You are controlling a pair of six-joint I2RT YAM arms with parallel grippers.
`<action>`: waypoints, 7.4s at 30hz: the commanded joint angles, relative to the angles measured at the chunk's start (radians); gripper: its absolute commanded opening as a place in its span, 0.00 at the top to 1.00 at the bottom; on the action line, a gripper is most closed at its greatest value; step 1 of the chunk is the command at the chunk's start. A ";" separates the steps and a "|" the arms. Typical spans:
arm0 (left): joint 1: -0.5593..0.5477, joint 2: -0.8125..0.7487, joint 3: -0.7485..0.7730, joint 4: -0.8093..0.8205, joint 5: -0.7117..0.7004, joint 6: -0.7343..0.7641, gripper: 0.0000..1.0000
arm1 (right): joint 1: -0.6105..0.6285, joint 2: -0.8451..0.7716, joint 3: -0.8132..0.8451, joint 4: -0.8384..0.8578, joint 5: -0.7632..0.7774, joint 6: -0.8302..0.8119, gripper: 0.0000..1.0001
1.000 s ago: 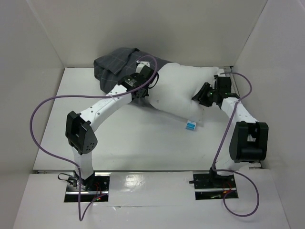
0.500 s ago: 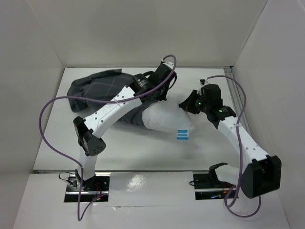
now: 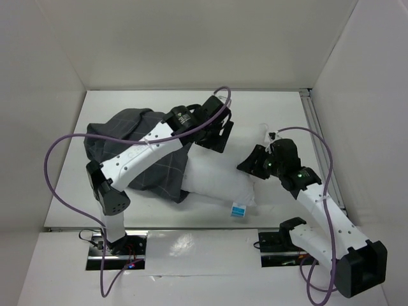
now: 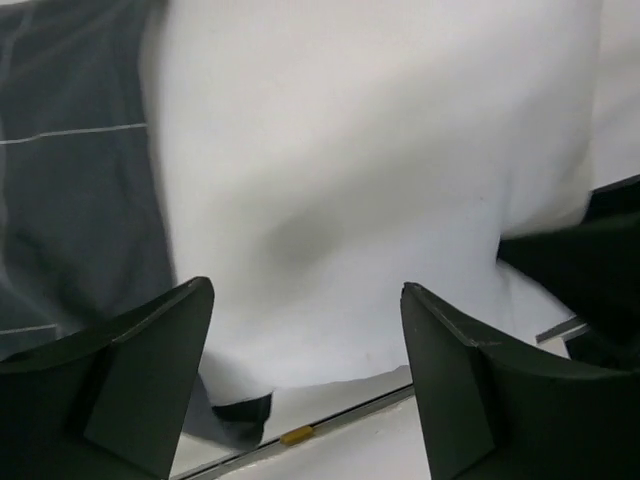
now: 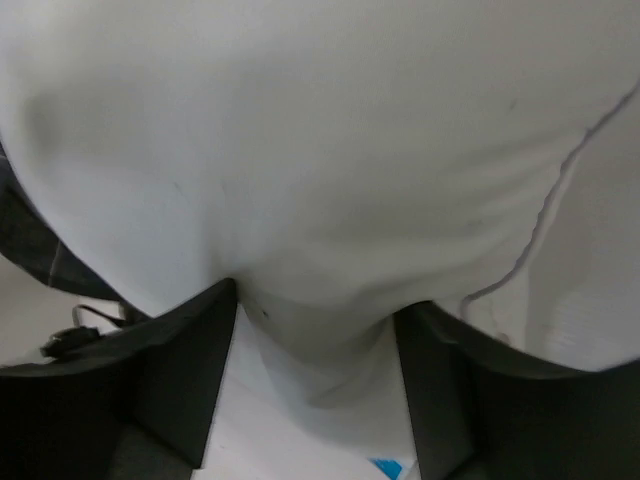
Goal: Put the pillow into the pillowcase
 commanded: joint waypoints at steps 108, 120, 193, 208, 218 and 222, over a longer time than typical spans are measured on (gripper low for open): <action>0.059 -0.255 -1.071 0.733 -0.241 -0.279 1.00 | -0.056 -0.023 0.170 -0.384 -0.058 -0.204 0.00; -0.116 -0.324 -0.870 0.587 -0.252 -0.308 1.00 | -0.056 0.064 0.126 -0.178 -0.049 -0.195 0.74; 0.282 0.055 0.221 0.327 0.217 0.051 0.10 | -0.379 0.297 0.845 -0.317 0.257 -0.278 0.01; 0.085 -0.059 -0.223 0.251 -0.161 0.024 0.10 | -0.376 0.009 0.229 -0.349 -0.127 -0.255 0.01; 0.102 -0.049 -0.249 0.221 -0.192 -0.007 0.39 | -0.245 -0.046 0.041 -0.186 -0.259 -0.126 0.01; 0.102 -0.039 -0.192 0.187 -0.167 -0.007 0.89 | -0.153 0.002 0.006 -0.112 -0.205 -0.069 0.01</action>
